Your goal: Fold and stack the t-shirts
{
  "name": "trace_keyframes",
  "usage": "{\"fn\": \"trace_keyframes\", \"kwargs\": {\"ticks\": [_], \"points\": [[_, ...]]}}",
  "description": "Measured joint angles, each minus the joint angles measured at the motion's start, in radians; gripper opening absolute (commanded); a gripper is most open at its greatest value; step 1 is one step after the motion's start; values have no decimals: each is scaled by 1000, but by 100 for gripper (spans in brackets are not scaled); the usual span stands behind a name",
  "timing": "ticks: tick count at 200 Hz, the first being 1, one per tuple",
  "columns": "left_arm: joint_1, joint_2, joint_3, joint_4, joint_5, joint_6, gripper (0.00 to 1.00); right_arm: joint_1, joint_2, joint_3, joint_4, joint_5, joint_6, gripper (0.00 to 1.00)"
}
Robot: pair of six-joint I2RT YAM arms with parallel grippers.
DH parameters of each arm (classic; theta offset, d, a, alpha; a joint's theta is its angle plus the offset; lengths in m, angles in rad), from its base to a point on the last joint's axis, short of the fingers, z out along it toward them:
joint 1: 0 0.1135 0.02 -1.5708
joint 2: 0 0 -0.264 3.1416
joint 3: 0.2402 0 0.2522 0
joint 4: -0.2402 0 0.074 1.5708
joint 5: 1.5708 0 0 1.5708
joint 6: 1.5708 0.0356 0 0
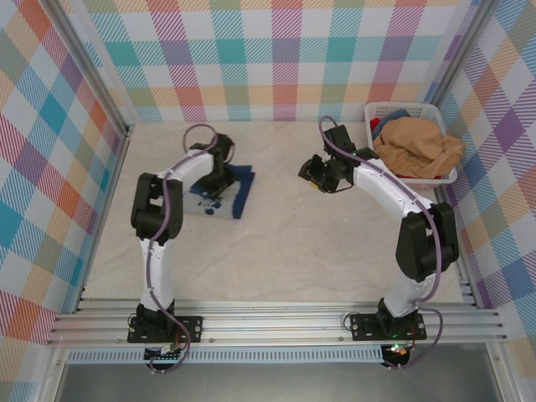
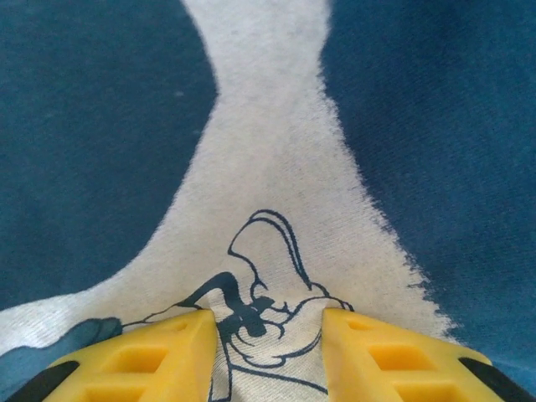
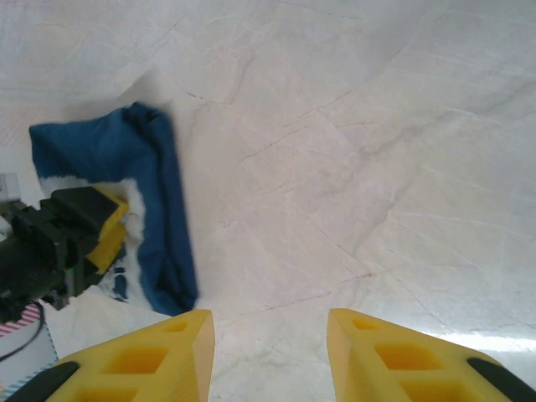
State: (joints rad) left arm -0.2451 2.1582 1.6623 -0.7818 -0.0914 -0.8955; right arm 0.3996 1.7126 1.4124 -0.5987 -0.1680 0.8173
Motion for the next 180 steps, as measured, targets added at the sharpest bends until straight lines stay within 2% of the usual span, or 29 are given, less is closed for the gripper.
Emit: {"fn": "trace_keyframes", "kwargs": {"ticks": [31,61,116,180], "points": [[175,-89,-136,14,-2,72,34,0,-31,-43,-2,0,-4,40],[290,-106,-158,-3,-18,138,33,0,-42,-74,-9,0,-4,40],[384,-122,-172,-29,-37,270,31,0,-74,-79,-10,0,-4,41],[473,-106,-139,-65,-53,397,32,0,-76,-88,-18,-1,-14,41]]}}
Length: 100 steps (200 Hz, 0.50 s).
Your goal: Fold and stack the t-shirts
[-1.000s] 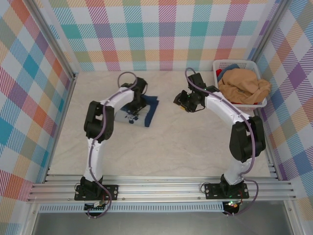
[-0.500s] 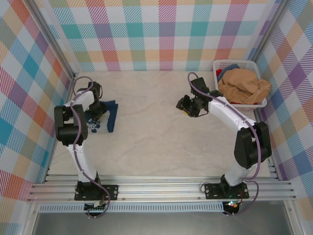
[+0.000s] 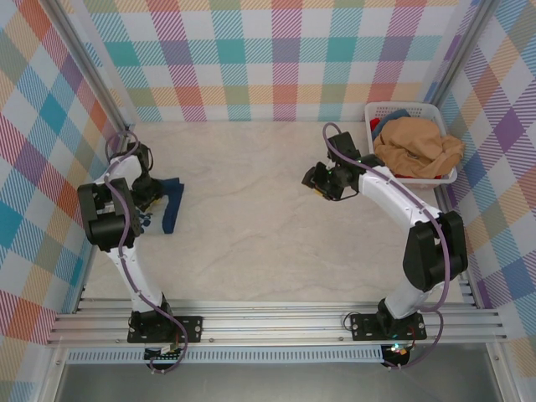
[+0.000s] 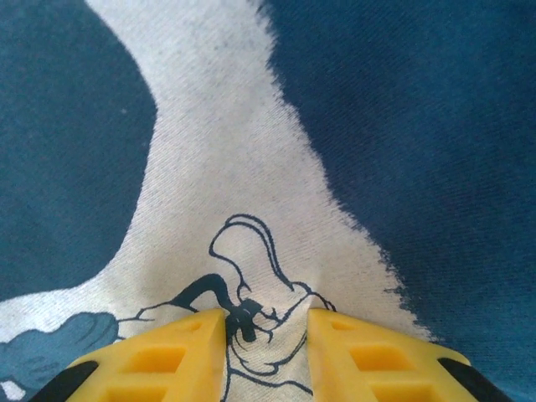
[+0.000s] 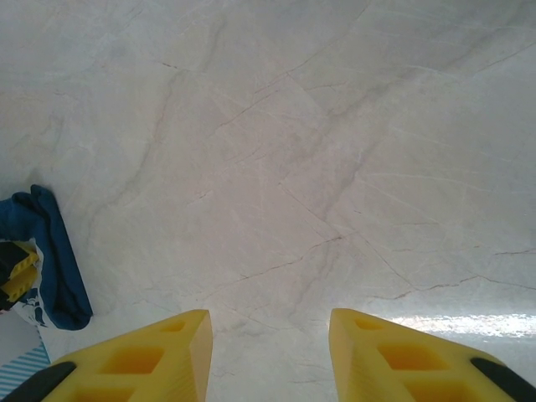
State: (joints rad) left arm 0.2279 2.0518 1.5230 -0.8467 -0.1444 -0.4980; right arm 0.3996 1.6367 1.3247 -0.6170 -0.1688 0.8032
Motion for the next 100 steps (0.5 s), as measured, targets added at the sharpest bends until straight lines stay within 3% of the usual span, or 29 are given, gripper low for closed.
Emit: {"fn": "trace_keyframes", "kwargs": {"ticks": [48,81,90,95,100], "points": [[0,7,37,-12,0,72,36,0,-9,-8,-14,0,-1,41],[-2,6,35,-13,1,91,54,0,-24,-8,-35,11,-8,46],[-5,0,35,-12,5,101,67,0,-34,-8,-42,22,-11,51],[-6,-6,33,-10,11,97,96,0,-42,-8,-46,30,-17,54],[-7,-18,26,-4,21,97,100,0,-49,-8,-49,38,-23,58]]}}
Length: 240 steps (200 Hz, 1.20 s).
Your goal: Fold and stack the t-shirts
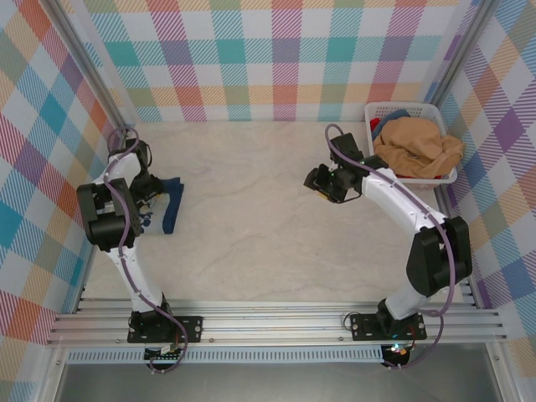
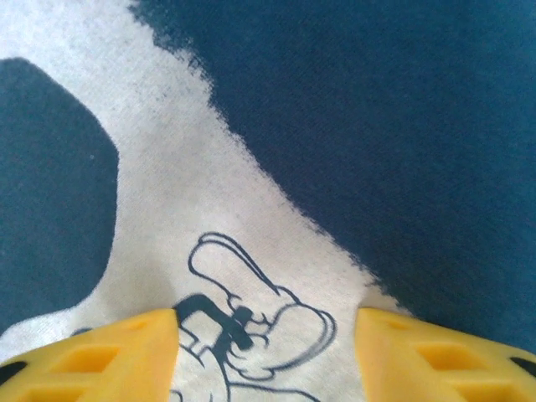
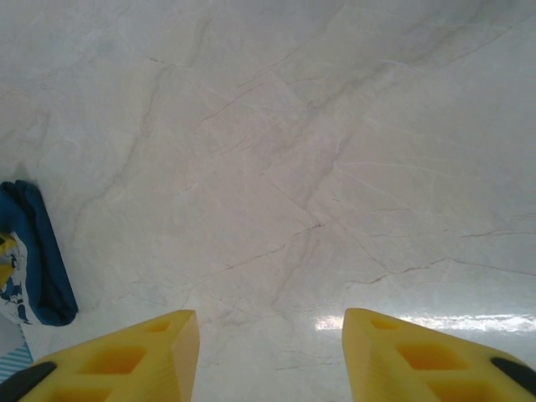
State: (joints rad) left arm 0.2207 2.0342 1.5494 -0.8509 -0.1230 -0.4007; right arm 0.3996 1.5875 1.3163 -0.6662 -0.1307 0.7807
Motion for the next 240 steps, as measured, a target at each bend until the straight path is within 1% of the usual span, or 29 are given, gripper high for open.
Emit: {"fn": "trace_keyframes", "kwargs": {"ticks": [7,9,11,12,15,29,37,52,69,82,96,103,116,132,141,151,164,172,199,223,240], "points": [[0,-25,-13,8,15,1,100,0,-14,0,-5,13,-10,64],[-1,-34,-17,11,21,0,100,0,-18,0,-8,18,-10,75],[-1,-44,-22,14,26,-3,100,-1,-23,0,-8,24,-8,91],[-1,-47,-24,16,27,-3,100,-1,-26,0,-10,26,-14,96],[-2,-66,-33,24,34,-7,100,-1,-32,0,-11,32,-19,100],[-5,-169,-93,69,64,-32,100,-5,-69,0,-13,70,-40,100],[-10,-253,-144,106,81,-50,100,-6,-94,0,-13,100,-61,100],[-30,-409,-236,177,76,-75,100,-8,-152,-3,-11,170,-113,100],[-87,-562,-311,246,15,-82,100,-8,-217,-15,-17,278,-166,100],[-154,-660,-369,307,-87,-81,100,-11,-258,-35,-16,401,-178,100],[-234,-758,-467,417,-229,-63,100,-37,-325,-144,60,509,-224,100],[-260,-807,-541,511,-267,-31,100,-56,-368,-232,126,539,-259,100],[-286,-868,-681,674,-292,48,100,-91,-465,-459,300,600,-342,100],[-285,-864,-806,813,-296,136,100,-114,-525,-715,509,650,-457,100],[-285,-850,-885,915,-268,190,100,-120,-514,-797,571,654,-507,100],[-285,-837,-964,986,-238,232,100,-129,-478,-852,630,645,-561,100],[-286,-804,-1022,1029,-213,272,100,-136,-431,-886,727,625,-615,100],[-286,-771,-1039,1070,-200,291,100,-142,-404,-907,816,607,-640,100],[-284,-666,-1046,1209,-162,320,100,-175,-294,-927,1039,541,-689,100],[-283,-576,-1057,1349,-154,320,100,-212,-209,-902,1146,474,-740,100],[-285,-538,-1072,1403,-153,328,100,-251,-185,-908,1245,413,-768,100]]}}
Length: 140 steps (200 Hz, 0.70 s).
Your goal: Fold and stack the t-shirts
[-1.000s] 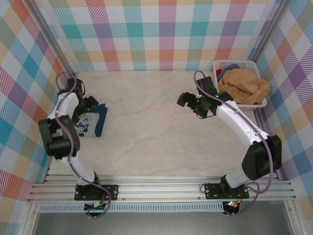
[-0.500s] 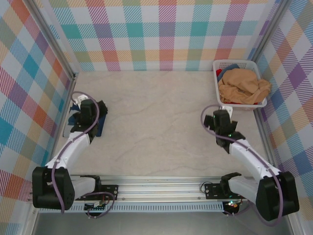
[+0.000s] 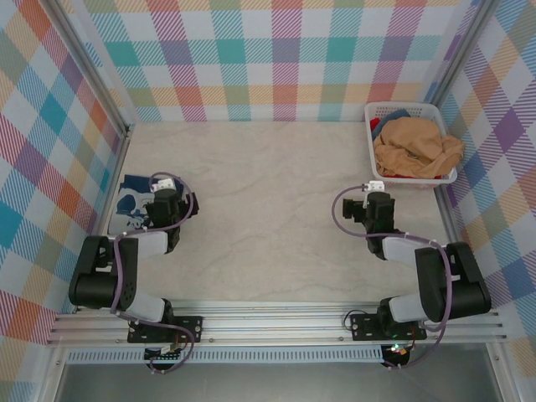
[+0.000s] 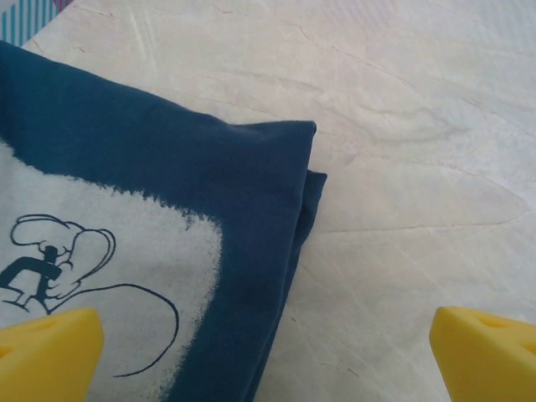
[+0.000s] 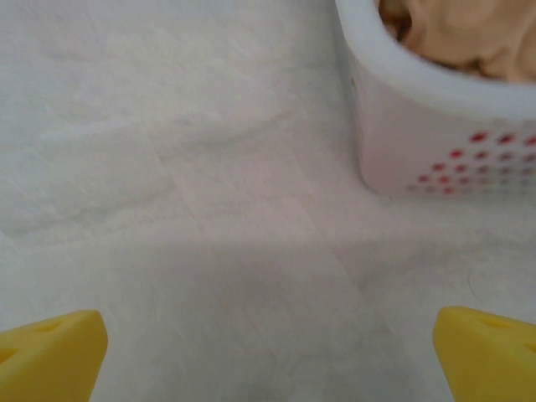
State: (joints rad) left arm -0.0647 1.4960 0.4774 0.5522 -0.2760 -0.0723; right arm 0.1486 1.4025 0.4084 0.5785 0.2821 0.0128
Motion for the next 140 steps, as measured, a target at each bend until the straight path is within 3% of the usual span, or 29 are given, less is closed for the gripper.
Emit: {"fn": "trace_keyframes", "kwargs": {"ticks": [25,44,140], "points": [[-5,32,-40,114,14,18,100,-107,88,-65,243,-71,18,100],[-5,54,-74,185,14,22,100,-146,133,-72,252,-98,29,100],[-7,63,-81,264,14,40,100,-133,134,-41,261,-154,28,100]]}}
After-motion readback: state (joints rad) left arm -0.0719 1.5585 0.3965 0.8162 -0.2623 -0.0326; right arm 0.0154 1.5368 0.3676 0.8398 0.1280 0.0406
